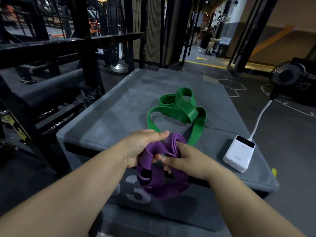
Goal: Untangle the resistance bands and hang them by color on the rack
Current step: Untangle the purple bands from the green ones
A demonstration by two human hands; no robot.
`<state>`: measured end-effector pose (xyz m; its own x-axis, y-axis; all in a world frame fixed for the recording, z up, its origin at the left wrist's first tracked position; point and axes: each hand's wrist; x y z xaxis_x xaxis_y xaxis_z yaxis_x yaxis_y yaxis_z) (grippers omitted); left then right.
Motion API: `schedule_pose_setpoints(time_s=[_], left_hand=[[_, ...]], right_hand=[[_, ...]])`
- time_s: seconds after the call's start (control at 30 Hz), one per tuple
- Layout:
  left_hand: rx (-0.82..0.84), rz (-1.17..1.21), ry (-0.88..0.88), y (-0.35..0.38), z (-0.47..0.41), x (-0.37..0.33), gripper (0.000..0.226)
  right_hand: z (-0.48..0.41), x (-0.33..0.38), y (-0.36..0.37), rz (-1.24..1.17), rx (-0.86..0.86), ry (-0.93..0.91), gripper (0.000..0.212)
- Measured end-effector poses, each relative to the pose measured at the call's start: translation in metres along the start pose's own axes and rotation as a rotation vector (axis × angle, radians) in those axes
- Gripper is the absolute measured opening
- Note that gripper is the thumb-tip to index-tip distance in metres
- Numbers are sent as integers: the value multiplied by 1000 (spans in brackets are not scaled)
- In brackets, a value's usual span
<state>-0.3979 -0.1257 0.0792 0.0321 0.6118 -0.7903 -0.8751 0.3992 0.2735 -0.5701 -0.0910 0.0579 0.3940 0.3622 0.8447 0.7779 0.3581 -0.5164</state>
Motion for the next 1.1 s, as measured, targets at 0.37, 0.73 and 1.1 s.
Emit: schedule_pose_setpoints(time_s=[0.37,0.73,1.1], left_hand=[[-107,-739,208,-15,1,2,50],[-434,-839,525,-18,-15,5,23],[-284,-272,167,1,-36,29,70]], right_hand=[[-2,8,-9,98,62,249,42],[2,12,-12,19,23,300,51],[-2,15,-10,-496,-339,269,57]])
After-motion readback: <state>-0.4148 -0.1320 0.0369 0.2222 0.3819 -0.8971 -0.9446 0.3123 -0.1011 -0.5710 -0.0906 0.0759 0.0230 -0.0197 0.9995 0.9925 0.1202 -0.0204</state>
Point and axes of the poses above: each hand's wrist, its own z-axis away from the middle knuckle, its own y-axis out of the palm, x = y × z, and after that the axes turned 15 degrees about -y, right-handed
